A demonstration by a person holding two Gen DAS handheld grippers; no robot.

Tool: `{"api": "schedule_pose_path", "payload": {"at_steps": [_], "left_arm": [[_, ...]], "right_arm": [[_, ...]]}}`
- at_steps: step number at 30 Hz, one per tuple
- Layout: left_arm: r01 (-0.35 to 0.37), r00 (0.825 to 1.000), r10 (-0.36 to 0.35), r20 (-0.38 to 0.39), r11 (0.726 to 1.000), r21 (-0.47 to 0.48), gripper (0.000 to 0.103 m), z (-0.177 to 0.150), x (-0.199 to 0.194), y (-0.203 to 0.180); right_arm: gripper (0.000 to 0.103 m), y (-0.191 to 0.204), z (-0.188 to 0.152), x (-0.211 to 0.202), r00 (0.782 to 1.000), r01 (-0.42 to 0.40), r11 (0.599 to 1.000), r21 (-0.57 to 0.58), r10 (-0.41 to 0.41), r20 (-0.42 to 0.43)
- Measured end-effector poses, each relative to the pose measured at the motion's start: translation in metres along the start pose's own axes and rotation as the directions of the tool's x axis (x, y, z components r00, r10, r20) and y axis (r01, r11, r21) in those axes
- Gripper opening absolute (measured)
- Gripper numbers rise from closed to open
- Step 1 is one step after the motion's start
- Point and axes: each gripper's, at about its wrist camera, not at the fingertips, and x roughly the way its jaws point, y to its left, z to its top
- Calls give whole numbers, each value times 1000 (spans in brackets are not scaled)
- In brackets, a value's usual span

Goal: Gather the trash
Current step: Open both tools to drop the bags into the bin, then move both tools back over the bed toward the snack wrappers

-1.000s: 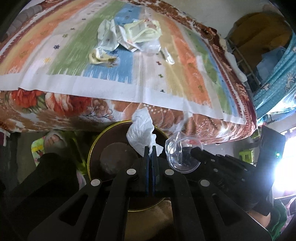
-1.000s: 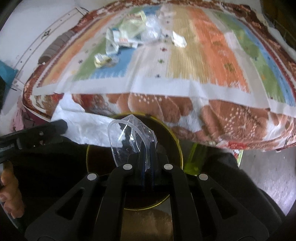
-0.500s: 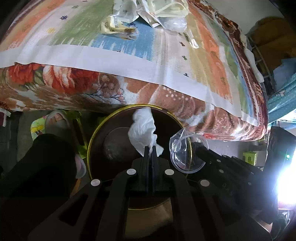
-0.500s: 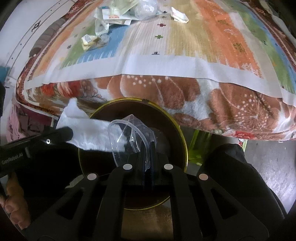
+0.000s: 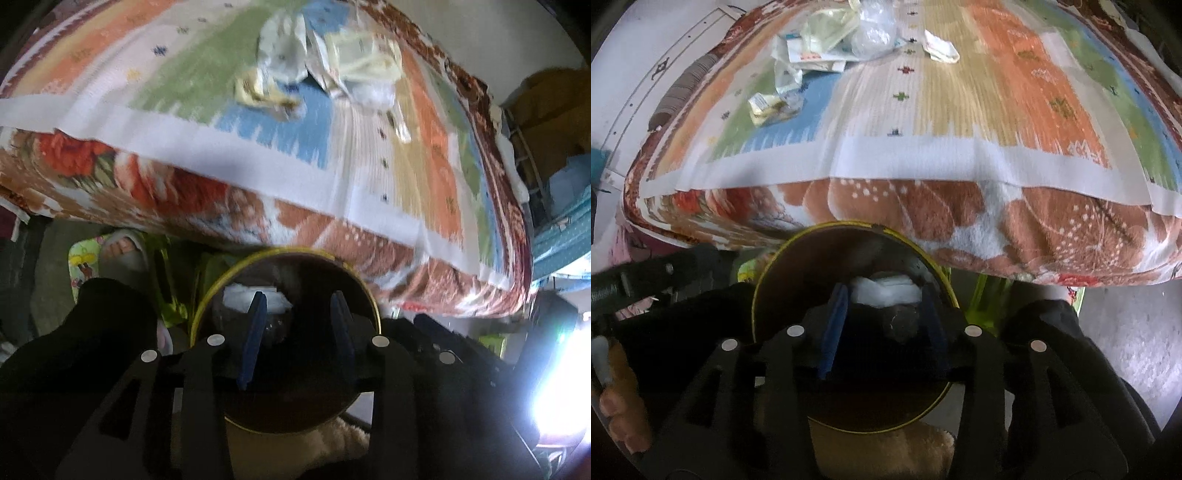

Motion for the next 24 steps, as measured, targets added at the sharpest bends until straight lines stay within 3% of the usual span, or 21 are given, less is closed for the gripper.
{"api": "schedule_pose_path", "payload": {"at_steps": [10,24], "left_arm": [[-61,989,57,133,998,28,54,14,-31,-1],[-80,975,68,211,996,47,86,35,-58,-1]], "right_arm": [[55,10,13,-28,994,8,999,-49,-2,110],[80,21,40,-61,973,49,988,-148,-14,231]]}}
